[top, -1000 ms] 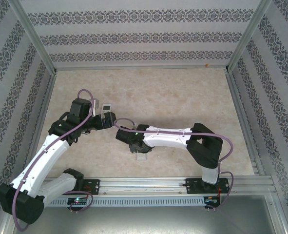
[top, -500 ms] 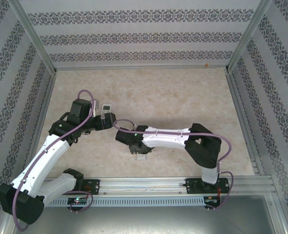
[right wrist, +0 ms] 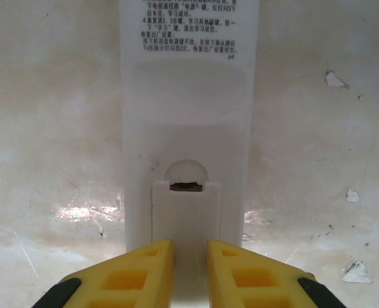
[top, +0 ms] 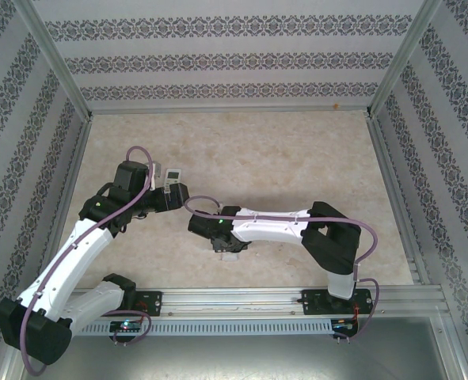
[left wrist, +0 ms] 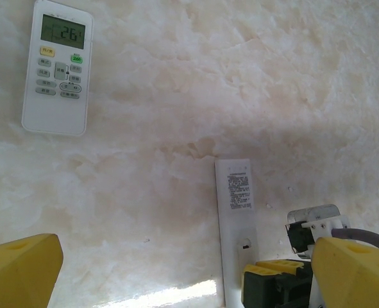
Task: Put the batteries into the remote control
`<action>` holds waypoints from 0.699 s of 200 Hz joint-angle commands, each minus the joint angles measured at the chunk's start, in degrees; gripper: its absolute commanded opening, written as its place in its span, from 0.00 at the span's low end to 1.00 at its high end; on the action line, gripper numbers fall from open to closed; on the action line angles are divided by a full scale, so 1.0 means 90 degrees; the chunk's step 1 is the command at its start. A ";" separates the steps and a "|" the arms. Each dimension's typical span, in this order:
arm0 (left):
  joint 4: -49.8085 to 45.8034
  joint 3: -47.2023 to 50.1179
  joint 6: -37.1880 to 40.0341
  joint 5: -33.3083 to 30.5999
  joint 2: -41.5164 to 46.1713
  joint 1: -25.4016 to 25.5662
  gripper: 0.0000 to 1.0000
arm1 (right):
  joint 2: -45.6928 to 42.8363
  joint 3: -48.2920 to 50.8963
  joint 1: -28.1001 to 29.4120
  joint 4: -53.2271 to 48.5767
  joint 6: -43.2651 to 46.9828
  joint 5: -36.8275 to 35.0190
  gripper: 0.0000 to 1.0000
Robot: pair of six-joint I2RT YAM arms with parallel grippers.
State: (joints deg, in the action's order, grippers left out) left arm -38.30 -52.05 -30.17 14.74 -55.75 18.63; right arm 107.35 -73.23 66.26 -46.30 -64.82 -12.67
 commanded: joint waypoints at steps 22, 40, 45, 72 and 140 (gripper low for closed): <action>-0.0162 0.0082 0.0081 -0.0056 0.0169 -0.0067 1.00 | -0.0453 -0.0192 0.0061 -0.0400 -0.0102 -0.0222 0.24; -0.0181 0.0085 0.0081 -0.0053 0.0203 -0.0063 1.00 | -0.0663 -0.0086 0.0051 -0.0327 -0.0132 -0.0217 0.23; -0.0174 0.0089 0.0081 -0.0049 0.0201 -0.0061 1.00 | -0.0691 -0.0030 0.0050 -0.0279 -0.0141 -0.0191 0.23; -0.0139 0.0118 0.0062 -0.0040 0.0202 -0.0060 1.00 | -0.0614 0.0148 0.0055 -0.0128 -0.0044 0.0040 0.18; -0.0119 0.0155 0.0042 -0.0015 0.0198 -0.0062 1.00 | -0.0124 0.0509 0.0185 0.0147 0.0156 0.0499 0.12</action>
State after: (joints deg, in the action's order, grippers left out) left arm -38.39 -51.20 -30.20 14.76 -54.72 18.63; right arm 103.81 -70.43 67.31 -46.28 -64.55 -10.66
